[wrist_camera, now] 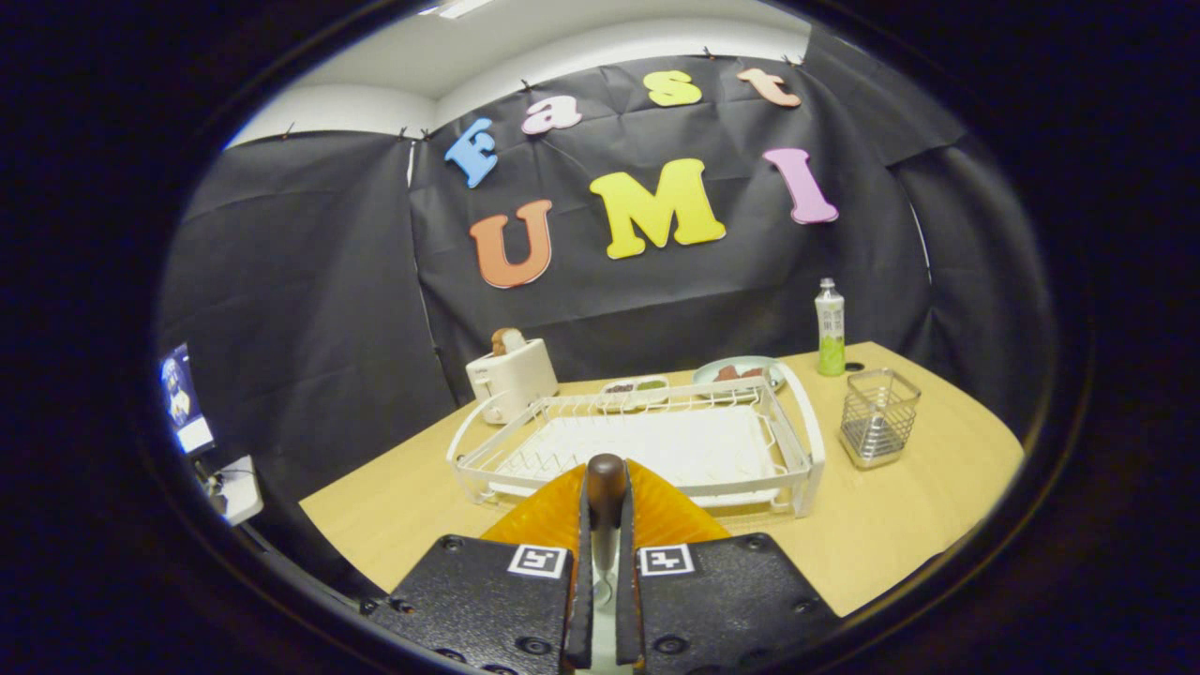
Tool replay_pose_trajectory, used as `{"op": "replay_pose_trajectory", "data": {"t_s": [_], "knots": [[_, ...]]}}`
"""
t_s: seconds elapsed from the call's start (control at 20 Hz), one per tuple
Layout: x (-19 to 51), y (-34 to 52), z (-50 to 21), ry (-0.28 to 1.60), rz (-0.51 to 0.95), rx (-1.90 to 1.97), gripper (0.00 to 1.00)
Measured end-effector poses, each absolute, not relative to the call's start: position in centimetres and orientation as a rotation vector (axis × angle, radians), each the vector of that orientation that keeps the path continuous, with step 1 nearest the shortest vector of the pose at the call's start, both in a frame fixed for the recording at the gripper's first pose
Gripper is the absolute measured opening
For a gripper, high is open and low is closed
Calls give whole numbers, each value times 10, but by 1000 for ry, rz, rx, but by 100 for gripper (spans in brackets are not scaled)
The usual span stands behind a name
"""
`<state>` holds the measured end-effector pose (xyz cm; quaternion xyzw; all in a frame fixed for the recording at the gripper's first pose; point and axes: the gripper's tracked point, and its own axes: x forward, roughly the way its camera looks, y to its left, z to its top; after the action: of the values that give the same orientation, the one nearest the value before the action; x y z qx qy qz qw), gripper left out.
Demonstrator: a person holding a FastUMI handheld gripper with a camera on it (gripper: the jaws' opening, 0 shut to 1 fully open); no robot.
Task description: Take the plate from the dish rack, then take the spoon from the basket and place it into the plate.
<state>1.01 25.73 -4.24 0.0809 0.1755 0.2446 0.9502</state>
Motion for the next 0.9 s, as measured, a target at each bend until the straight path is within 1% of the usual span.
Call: {"op": "replay_pose_trajectory", "data": {"t_s": [0.15, 0.2, 0.25, 0.3, 0.6, 0.7, 0.9], "knots": [[7, 257, -49, 376, 498, 186, 16], [7, 256, -50, 372, 495, 178, 17], [9, 252, -48, 359, 489, 166, 21], [7, 251, -42, 336, 487, 153, 22], [17, 229, -22, 221, 425, 70, 93], [18, 224, -17, 200, 412, 51, 99], [22, 209, -6, 167, 362, -1, 100]]}}
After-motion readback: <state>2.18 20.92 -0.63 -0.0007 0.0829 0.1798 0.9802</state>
